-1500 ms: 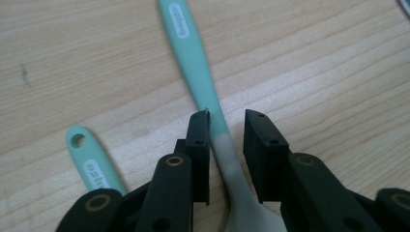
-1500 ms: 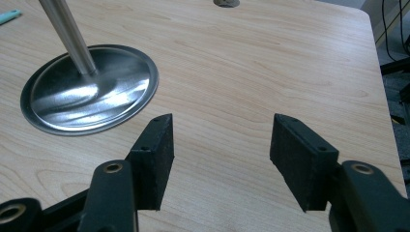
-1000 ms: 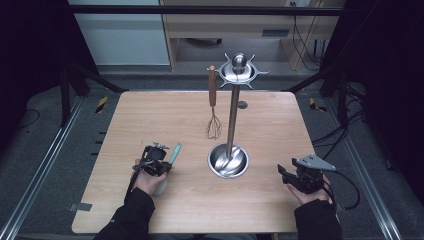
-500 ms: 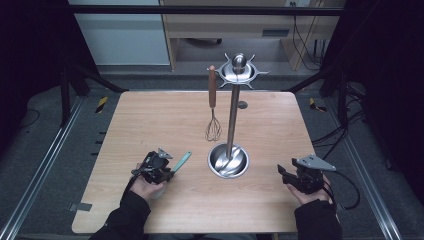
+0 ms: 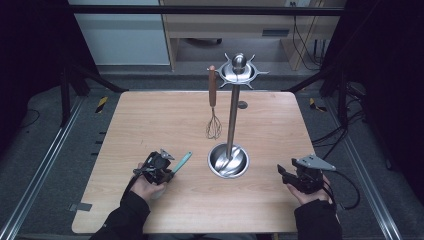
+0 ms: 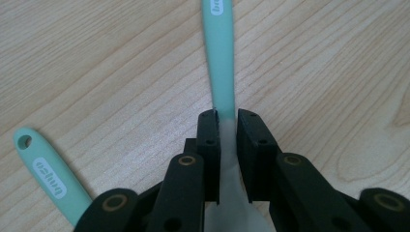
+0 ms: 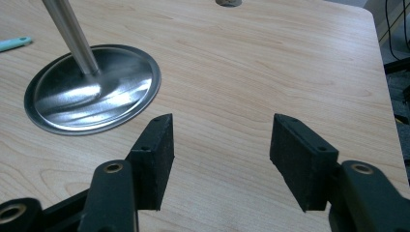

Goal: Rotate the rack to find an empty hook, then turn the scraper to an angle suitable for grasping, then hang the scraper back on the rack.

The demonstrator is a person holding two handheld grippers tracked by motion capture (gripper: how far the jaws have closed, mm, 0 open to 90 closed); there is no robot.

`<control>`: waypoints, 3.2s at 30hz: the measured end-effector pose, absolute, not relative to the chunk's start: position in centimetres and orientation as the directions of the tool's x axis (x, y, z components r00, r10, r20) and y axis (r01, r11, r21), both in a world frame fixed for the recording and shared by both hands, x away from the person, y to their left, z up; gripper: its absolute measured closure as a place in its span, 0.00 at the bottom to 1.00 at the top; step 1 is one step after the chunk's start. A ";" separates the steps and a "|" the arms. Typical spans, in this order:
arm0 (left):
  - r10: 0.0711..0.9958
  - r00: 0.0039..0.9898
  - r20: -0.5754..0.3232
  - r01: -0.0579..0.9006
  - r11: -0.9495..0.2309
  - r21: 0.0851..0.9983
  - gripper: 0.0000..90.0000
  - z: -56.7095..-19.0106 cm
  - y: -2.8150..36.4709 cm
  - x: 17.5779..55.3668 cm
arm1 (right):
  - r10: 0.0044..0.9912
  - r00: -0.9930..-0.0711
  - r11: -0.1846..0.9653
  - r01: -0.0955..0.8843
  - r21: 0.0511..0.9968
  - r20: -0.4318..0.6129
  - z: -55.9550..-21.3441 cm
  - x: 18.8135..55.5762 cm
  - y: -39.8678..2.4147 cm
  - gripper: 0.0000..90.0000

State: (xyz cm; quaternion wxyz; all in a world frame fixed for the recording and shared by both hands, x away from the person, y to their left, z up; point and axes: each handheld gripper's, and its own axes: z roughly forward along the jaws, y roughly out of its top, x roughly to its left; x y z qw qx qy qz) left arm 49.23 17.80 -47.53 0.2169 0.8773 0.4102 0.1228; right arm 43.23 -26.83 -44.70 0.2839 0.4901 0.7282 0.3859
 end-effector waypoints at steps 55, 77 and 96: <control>0.771 0.634 -0.054 0.307 -0.187 0.933 0.90 -34.4 21.5 42.0 | 0.933 -0.358 0.218 0.501 0.838 -0.028 -45.0 43.4 -27.0 0.47; 0.703 0.710 -0.044 0.170 -0.111 0.979 0.90 -30.4 19.9 39.3 | 0.932 -0.359 0.239 0.500 0.832 -0.052 -45.0 43.5 -26.8 0.47; 0.668 0.744 0.034 0.061 -0.118 0.991 0.90 -26.9 16.3 39.7 | 0.933 -0.356 0.238 0.499 0.834 -0.053 -45.0 43.4 -26.9 0.47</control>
